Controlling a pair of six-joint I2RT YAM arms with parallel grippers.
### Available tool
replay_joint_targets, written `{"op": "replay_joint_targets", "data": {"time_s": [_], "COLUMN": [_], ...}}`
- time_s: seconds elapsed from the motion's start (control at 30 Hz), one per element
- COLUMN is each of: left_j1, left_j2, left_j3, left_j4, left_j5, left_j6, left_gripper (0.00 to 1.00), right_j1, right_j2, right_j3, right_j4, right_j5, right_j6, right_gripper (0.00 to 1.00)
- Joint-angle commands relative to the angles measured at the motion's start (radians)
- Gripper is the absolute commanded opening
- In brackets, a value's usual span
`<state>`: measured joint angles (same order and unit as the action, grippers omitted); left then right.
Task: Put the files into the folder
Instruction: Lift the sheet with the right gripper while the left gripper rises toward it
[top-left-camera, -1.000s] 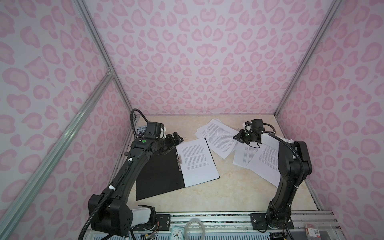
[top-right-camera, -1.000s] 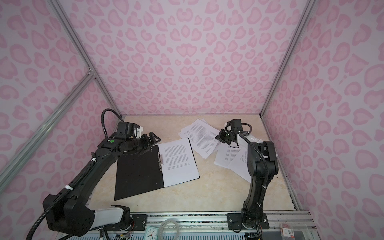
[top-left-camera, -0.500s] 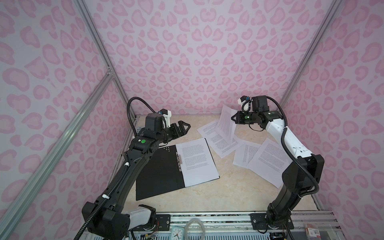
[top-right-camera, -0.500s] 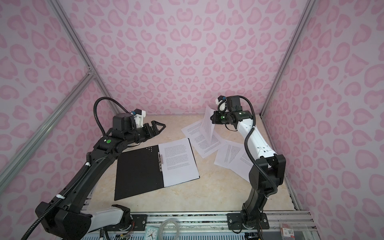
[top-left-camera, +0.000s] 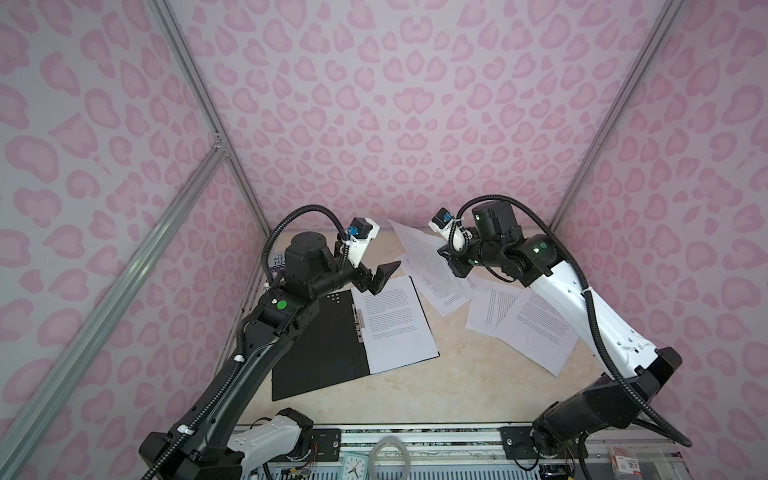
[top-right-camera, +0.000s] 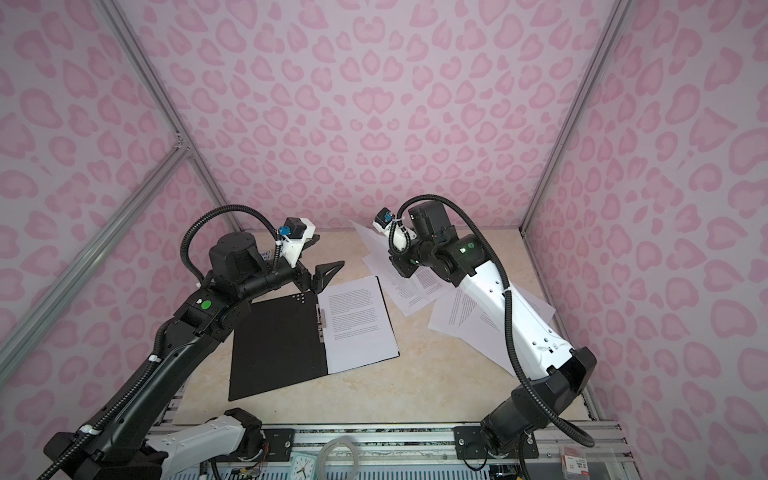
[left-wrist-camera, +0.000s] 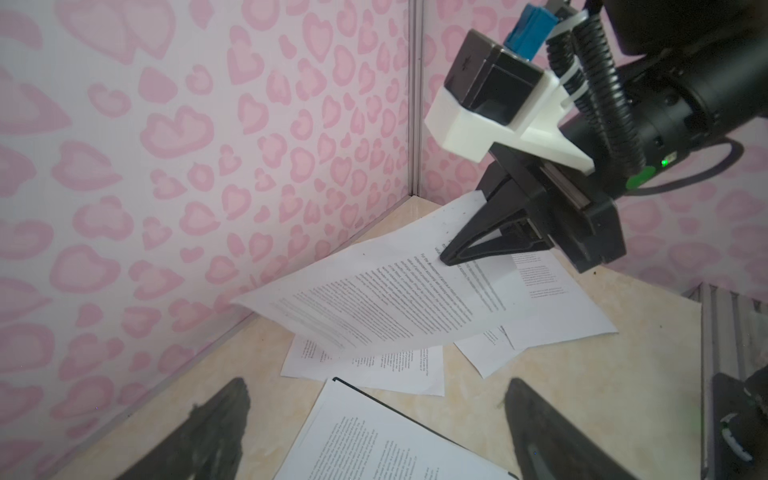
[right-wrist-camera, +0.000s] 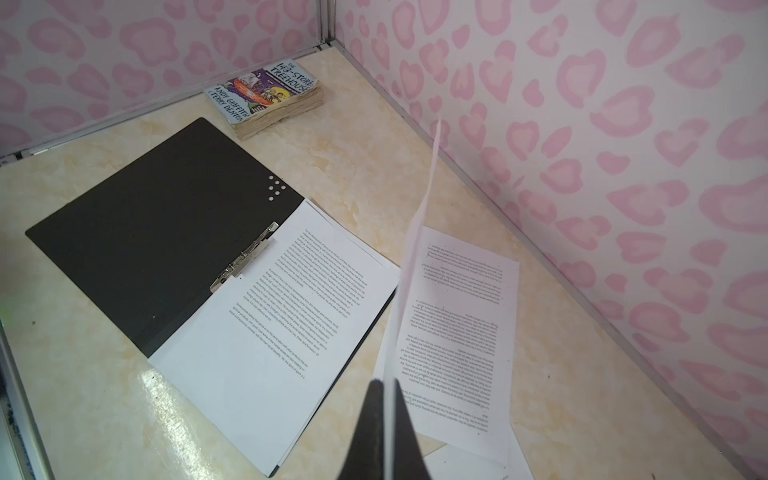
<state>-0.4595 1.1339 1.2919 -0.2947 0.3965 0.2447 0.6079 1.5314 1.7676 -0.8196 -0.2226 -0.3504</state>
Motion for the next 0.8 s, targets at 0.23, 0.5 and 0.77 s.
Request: {"op": "replay_joint_targets", "data": {"time_s": [0.23,0.5,0.77], "left_j1": [0.0,-0.004,-0.019], "left_j2": [0.061,0.094,0.128], "left_j3": [0.114,0.122,0.122], "left_j4": [-0.166,-0.224,-0.176], "left_j5": [0.108,0.165,0.069], "left_j6": [0.243,0.239,0.227], "left_gripper": [0.94,0.79,0.7], "right_j1": [0.097,0.127,0.166], "right_j2": [-0.05,-0.079,-0.098], "right_j3": [0.002,-0.013,-0.027], "right_j4": [-0.037,-0.007,0.002], "right_j5": [0.12,0.138,0.119], "right_j6": [-0.196,-0.222,-0.266], "right_gripper": [0.0,0.0,0.0]}}
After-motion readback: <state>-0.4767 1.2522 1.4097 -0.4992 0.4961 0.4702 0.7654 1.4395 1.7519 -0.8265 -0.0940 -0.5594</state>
